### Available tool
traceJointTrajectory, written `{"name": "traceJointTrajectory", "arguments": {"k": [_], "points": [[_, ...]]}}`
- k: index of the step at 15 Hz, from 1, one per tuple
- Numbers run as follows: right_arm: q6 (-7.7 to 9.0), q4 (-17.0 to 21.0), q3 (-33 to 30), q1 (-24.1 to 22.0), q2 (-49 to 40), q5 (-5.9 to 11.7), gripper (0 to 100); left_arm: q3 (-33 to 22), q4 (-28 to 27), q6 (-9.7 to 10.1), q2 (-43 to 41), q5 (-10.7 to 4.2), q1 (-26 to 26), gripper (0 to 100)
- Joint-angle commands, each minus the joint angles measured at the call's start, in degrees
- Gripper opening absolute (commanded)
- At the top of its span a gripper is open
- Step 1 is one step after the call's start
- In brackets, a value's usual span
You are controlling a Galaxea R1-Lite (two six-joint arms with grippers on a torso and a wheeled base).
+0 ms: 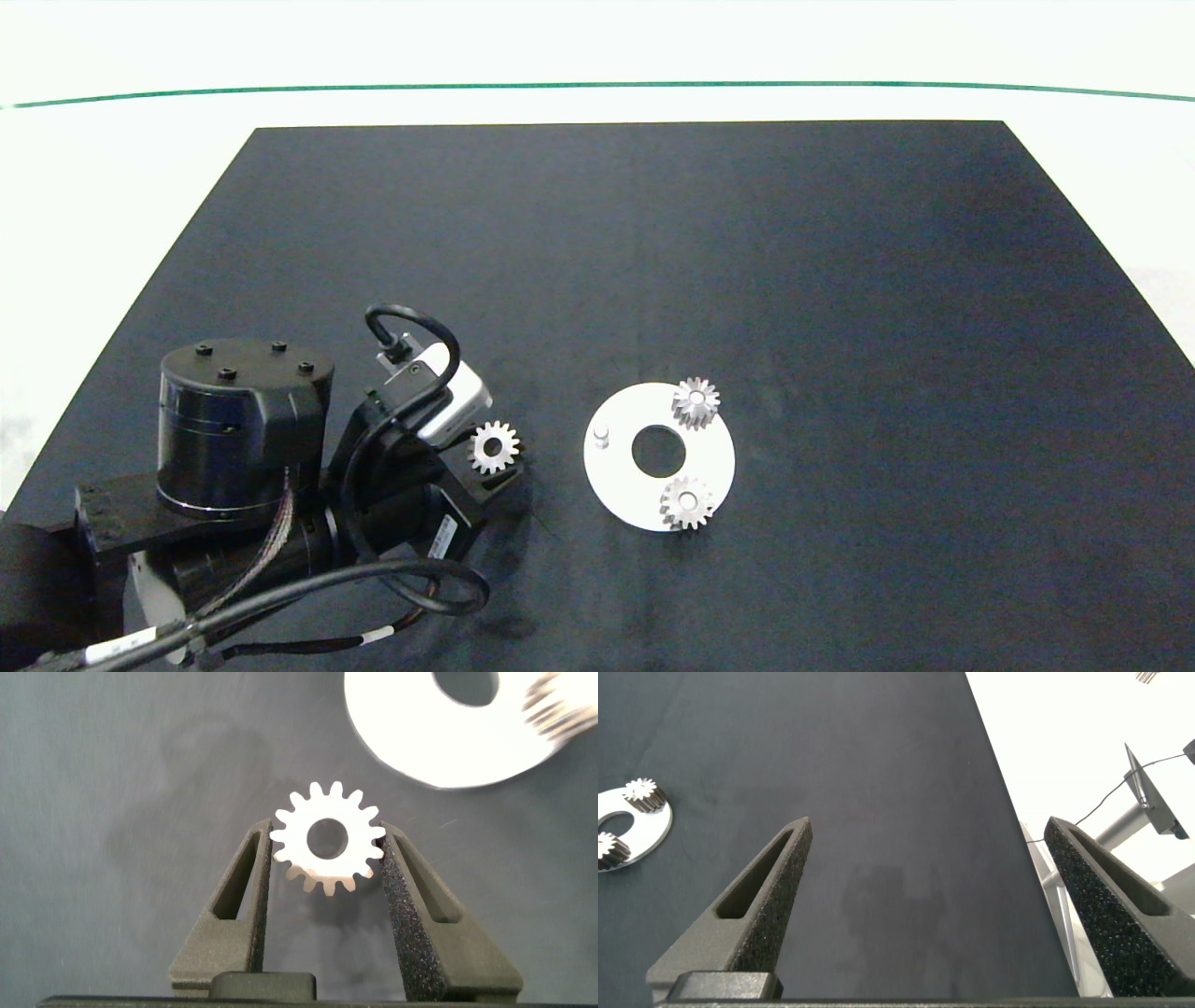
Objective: Install three planetary gears onto the carrier pins
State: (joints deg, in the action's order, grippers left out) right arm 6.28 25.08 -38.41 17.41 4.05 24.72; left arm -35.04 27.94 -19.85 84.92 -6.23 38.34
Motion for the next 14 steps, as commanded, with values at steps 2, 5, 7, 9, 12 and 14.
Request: {"name": "traceJointTrajectory", "arguments": {"k": [2,5,7,9,12,14], "points": [[0.14,0.1,0.0,0.0,-0.1,0.15,100,-6.7,-5.5,0.33,-1.1,-5.02,8.7,16],[0.14,0.2,0.0,0.1,-0.5,0.15,100,-10.3,-6.9,0.60,2.4,-6.51,10.4,16],[0.31,0.3,0.2,0.1,-0.5,0.15,100,-11.3,-6.9,0.60,4.9,-7.66,10.3,16],[0.31,0.3,0.2,0.2,-0.5,0.15,100,-12.3,-6.8,0.69,6.9,-8.18,10.1,16],[0.31,0.3,0.4,0.2,-1.0,0.06,100,-14.2,-6.9,0.60,8.3,-8.45,9.7,16],[0.31,0.5,0.4,0.3,-1.2,0.06,100,-14.2,-6.9,0.60,9.1,-8.45,9.6,16]]}}
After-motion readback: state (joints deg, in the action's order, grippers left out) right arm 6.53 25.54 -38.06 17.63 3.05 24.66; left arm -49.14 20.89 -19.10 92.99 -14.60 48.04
